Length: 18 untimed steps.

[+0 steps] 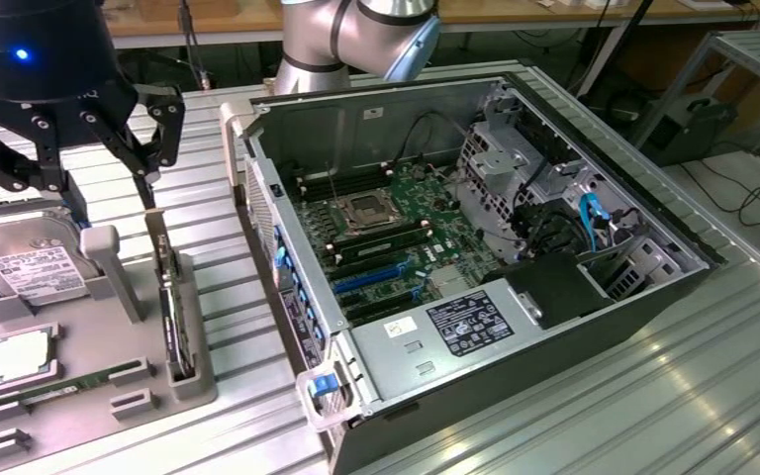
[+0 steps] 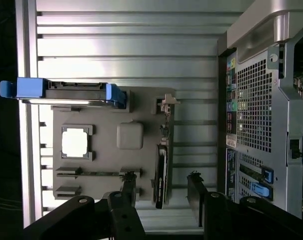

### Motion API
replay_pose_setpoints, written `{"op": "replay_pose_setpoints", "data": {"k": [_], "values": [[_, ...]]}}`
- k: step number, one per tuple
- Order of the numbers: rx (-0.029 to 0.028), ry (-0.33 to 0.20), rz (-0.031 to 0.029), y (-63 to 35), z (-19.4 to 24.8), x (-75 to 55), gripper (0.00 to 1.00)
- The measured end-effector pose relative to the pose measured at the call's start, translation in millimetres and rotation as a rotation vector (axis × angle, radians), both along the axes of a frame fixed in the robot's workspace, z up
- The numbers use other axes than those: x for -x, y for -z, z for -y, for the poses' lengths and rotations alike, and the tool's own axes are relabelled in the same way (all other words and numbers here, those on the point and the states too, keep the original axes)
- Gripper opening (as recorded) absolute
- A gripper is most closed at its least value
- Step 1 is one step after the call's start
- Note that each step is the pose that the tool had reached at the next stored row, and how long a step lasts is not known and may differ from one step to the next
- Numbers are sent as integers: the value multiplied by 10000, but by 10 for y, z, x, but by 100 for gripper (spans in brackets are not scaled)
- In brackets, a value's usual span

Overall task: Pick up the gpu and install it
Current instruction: 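Pick up the gpu and move the gpu toward the slot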

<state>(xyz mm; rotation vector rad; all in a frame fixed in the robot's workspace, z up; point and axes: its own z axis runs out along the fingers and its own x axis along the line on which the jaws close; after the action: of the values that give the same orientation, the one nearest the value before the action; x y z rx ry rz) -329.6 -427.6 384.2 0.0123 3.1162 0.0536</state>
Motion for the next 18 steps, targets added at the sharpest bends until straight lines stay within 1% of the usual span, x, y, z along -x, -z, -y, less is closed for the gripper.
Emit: {"op": "replay_pose_setpoints", "data": {"k": [6,18], "values": [[1,-1,-2,38,20,0,54],[1,-2,-2,75,48,0,54]]}}
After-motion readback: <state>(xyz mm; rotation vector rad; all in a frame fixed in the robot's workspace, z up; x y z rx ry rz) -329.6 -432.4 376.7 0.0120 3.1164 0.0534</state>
